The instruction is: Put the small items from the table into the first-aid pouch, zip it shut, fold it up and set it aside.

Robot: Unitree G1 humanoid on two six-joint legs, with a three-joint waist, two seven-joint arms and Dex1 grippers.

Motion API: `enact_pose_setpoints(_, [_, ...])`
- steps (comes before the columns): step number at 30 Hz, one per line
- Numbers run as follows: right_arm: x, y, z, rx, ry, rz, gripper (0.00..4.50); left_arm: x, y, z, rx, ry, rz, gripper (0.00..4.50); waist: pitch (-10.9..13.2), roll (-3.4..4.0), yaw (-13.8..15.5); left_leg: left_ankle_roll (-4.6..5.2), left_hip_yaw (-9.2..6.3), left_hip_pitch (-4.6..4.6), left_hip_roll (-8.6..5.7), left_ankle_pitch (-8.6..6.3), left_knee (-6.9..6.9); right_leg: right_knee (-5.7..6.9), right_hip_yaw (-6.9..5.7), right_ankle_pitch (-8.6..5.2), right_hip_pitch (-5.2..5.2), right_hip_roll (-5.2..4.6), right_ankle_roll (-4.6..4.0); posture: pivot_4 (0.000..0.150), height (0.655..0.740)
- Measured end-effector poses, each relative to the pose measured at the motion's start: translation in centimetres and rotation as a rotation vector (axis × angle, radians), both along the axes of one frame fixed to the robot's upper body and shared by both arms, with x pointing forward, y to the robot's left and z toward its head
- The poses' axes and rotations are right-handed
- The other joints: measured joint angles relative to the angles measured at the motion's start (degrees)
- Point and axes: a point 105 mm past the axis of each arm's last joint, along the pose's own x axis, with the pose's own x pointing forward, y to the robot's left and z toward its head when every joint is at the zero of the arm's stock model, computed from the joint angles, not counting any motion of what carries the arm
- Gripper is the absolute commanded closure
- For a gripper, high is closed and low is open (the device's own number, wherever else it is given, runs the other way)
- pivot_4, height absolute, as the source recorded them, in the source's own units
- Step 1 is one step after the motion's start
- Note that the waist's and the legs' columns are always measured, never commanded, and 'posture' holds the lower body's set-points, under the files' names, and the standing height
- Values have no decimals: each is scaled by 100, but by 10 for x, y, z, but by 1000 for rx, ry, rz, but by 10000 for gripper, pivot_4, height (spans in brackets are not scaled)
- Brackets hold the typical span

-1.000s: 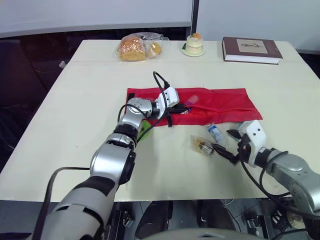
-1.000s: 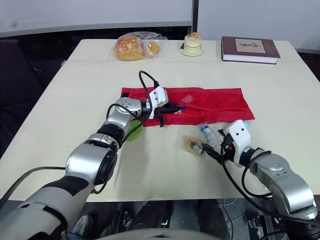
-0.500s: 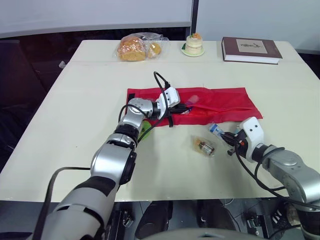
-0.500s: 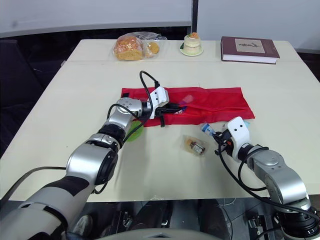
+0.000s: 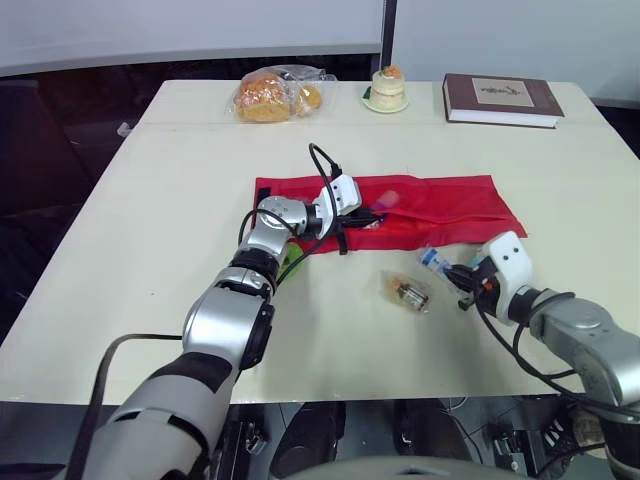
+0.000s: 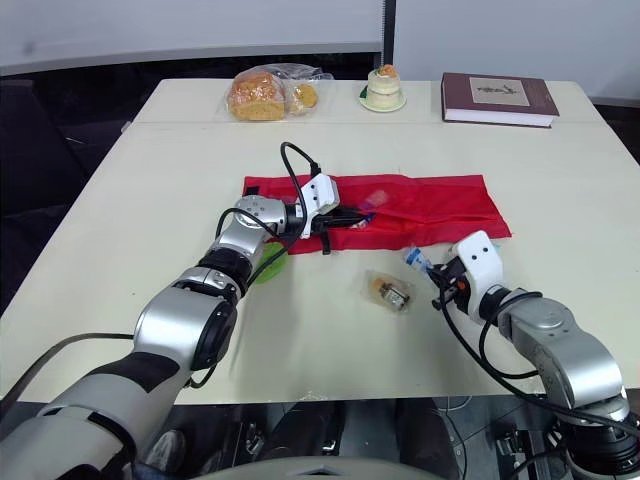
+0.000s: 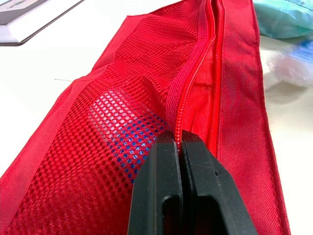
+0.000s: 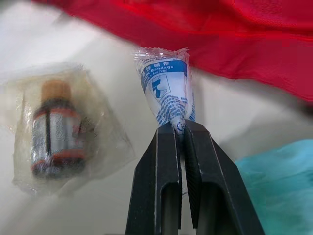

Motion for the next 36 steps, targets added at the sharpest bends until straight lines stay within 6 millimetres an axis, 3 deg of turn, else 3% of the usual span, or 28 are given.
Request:
enact_pose_setpoints(4, [11,10,15,12,-29,-28,44270,-1,-3,0,-5,-1,-11,45000,0,0,4,0,-2,-1,0,0,0,-1,-1,0,-1,-1,0,1500,7289])
enact_pose_setpoints(8, [11,28,7,-4,42,10,44270,-4,-11,0,-14,2,-37,45000,0,1,12,0,-4,-10,-3,0,1,-1,-3,0,-8,-2,0,1500,7289])
enact_pose_setpoints(16, [43,28,9,70,98,-225,44270,-16,-28,2,-44,-15,-126,45000,-2,3,-26,-1,-4,-14,-1,1,1,2,1,0,-19,-3,0,1500,7289])
enact_pose_setpoints(21, [49,33,1,109,139,-313,44270,-19,-27,-2,-44,-15,-132,45000,-2,4,-67,-1,-6,-15,-2,1,0,3,0,0,-20,-2,0,1500,7289])
enact_pose_setpoints(36, [74,59,3,95,28,-384,44270,-26,-39,-4,-27,-20,-190,45000,-6,11,-164,-2,-9,-15,-5,1,-4,2,0,0,-24,-2,0,1500,7289])
